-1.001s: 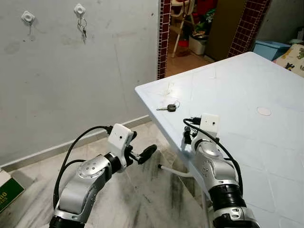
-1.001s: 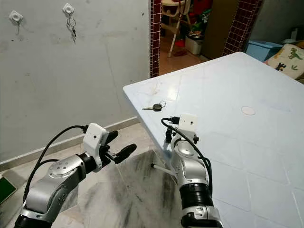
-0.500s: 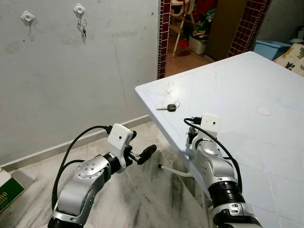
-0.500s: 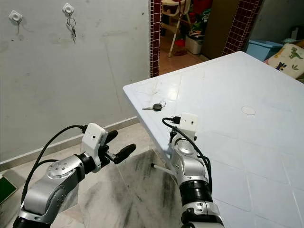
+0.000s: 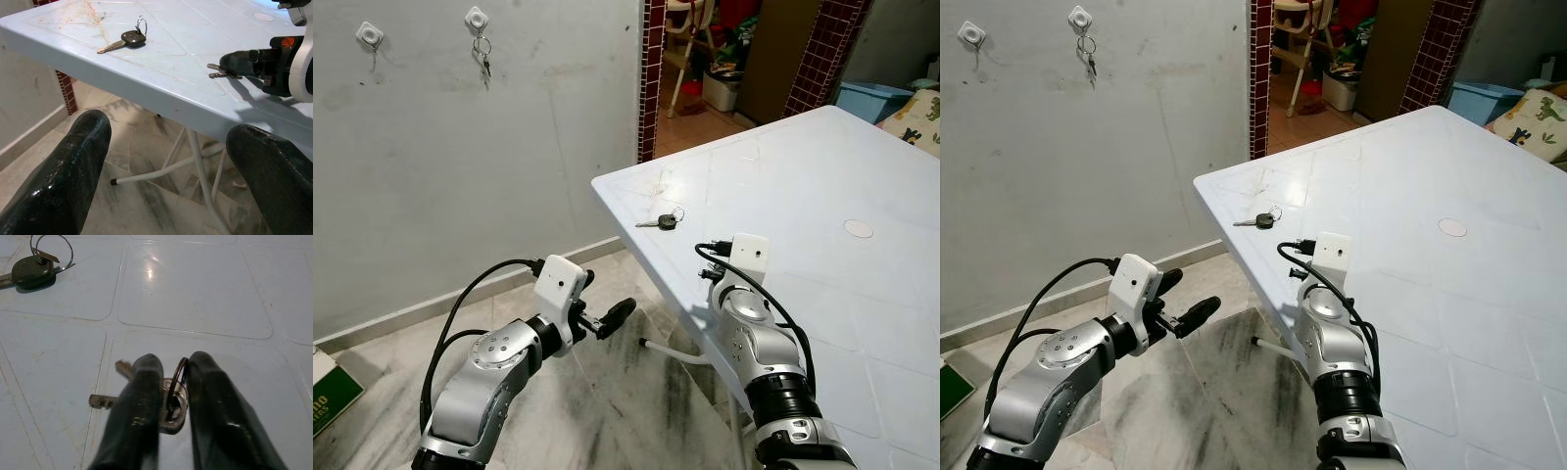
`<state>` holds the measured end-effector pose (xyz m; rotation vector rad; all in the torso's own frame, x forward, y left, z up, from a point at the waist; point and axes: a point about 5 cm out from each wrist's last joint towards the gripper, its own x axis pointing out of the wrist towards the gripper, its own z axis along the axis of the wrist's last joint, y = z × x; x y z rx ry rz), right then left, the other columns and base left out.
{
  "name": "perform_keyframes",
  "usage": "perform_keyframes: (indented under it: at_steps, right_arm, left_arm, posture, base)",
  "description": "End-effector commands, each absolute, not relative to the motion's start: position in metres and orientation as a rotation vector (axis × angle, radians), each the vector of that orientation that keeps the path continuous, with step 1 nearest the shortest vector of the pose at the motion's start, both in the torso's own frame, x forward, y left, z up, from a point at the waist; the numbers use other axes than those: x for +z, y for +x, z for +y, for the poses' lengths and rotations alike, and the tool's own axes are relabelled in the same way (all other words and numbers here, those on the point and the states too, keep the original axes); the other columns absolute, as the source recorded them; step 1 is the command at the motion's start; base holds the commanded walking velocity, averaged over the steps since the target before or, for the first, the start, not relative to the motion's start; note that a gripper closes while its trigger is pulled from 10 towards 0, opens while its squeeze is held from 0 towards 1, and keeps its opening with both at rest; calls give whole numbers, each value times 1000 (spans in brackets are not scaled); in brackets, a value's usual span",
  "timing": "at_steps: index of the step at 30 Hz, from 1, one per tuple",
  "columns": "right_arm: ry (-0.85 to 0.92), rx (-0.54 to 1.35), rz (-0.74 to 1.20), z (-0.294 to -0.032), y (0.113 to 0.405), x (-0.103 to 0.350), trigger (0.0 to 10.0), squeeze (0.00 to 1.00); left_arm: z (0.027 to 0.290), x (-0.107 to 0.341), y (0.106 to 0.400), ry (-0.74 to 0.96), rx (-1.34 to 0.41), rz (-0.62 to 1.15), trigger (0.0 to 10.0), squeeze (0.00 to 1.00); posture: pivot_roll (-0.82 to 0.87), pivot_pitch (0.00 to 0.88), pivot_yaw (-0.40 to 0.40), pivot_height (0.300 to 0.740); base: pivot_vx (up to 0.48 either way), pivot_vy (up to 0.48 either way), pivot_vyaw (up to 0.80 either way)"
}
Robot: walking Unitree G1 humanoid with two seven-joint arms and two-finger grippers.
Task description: Hang keys on a hook
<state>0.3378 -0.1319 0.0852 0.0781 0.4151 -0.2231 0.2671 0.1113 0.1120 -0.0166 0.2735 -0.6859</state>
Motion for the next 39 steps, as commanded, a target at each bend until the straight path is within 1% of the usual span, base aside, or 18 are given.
perform_keyframes:
  at_steps: [1,11,15,19,21,22,25,27,28,29,30,31,32,33,34,35,37,39]
  right_arm:
    - [67,-213,410,-130,340,88,0,0]
    - [60,-206,409,-133,340,88,0,0]
    - [58,-169,394,-128,342,90,0,0]
    - [-2,-53,308,-117,348,103,0,0]
    - [-14,-36,292,-117,349,106,0,0]
    - [-51,-3,251,-115,350,111,0,0]
    - [-82,77,188,-112,353,120,0,0]
    - [-140,136,180,-113,354,122,0,0]
    - [-140,136,180,-113,354,122,0,0]
    - [-146,122,201,-119,355,119,431,0]
    - [-154,109,215,-125,355,117,1608,0]
    - [-161,102,223,-128,355,116,1608,0]
    - [-176,100,238,-133,355,113,2039,0]
    - [-191,107,241,-136,354,112,7451,0]
    - [-198,113,240,-138,354,112,7451,0]
    - [-213,127,242,-139,353,111,8863,0]
    - [-281,169,257,-144,351,108,10000,0]
    - [-345,205,281,-150,349,104,10000,0]
  left_arm:
    - [113,118,269,-5,-672,249,10000,0]
    - [110,117,268,-13,-663,239,10000,0]
    - [111,119,271,-11,-656,229,10000,0]
    - [113,121,273,-11,-646,218,10000,0]
    - [113,121,274,-9,-642,217,10000,0]
    - [114,121,274,-9,-636,215,10000,0]
    - [114,122,274,-14,-624,203,10000,0]
    - [113,122,274,-16,-625,201,10000,0]
    - [113,122,274,-16,-625,201,10000,0]
    - [112,122,274,-15,-627,202,10000,0]
    - [112,122,273,-15,-629,202,10000,0]
    - [112,122,273,-15,-629,202,10000,0]
    - [111,122,273,-14,-631,202,10000,0]
    - [111,122,273,-14,-631,202,10000,0]
    - [111,122,273,-15,-631,201,10000,0]
    - [112,122,274,-14,-630,201,10000,0]
    - [112,122,274,-12,-629,199,10000,0]
    - [113,122,274,-11,-629,198,10000,0]
  posture:
    - [88,28,-4,740]
    - [80,19,-14,740]
    - [80,17,-12,740]
    - [80,18,-11,740]
    - [80,18,-11,740]
    - [79,18,-11,740]
    - [78,19,-11,740]
    - [76,19,-11,740]
    - [76,19,-11,740]
    - [76,19,-11,740]
    - [76,19,-11,740]
    - [76,19,-11,740]
    - [73,19,-11,740]
    - [73,19,-11,740]
    - [73,19,-11,740]
    - [72,19,-10,740]
    - [72,19,-10,740]
    - [69,21,-7,740]
  base:
    - [0,0,0]
    - [0,0,0]
    - [0,0,0]
    - [0,0,0]
    - [0,0,0]
    - [0,0,0]
    - [0,0,0]
    - [0,0,0]
    - [0,0,0]
    - [0,0,0]
    - [0,0,0]
    - [0,0,0]
    - [0,0,0]
    - [0,0,0]
    - [0,0,0]
    - [0,0,0]
    - [0,0,0]
    - [0,0,0]
